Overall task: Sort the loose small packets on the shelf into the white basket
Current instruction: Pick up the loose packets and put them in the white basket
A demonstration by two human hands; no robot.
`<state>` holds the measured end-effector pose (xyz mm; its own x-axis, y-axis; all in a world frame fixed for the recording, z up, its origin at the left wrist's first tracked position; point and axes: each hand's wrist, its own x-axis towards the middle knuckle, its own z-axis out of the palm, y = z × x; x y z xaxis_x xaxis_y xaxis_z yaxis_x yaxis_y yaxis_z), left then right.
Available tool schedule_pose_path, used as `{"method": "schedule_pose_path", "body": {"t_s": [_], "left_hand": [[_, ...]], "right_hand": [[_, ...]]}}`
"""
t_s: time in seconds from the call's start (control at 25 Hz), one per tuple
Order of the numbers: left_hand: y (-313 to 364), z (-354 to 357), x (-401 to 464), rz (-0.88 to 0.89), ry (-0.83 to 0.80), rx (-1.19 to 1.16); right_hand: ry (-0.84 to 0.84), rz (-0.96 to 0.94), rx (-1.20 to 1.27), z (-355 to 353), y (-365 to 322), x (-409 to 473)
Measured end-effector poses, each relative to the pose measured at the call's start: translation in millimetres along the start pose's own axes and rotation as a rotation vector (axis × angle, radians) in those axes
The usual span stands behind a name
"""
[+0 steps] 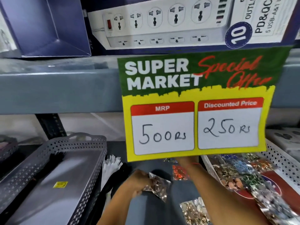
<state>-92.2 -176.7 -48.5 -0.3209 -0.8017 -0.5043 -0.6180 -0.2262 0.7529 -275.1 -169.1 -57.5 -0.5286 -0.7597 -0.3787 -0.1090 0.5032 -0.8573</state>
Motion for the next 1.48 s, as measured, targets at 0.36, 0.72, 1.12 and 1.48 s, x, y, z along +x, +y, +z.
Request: {"method": "schedule_pose_path", "body": {"t_s": [0.36,0.72,1.12,1.48], "left_hand": [[-30,14,-67,-0.039,-0.019,-0.467],[-61,25,-77,0.024,0.258,-0.05],[-39,23,-84,-0.113,0.085,-0.232],[-25,28,-93,-0.019,-0.079,-0.73]], "right_hand": [[-0.467,-0.24,-0.137,-2,26,-114],[0.02,-0.495,-0.698,6,35,-140],[-0.024,-0.411,-0.708,-2,74,-168],[-0.229,-0.165,0.167,-32,28,-166]]}}
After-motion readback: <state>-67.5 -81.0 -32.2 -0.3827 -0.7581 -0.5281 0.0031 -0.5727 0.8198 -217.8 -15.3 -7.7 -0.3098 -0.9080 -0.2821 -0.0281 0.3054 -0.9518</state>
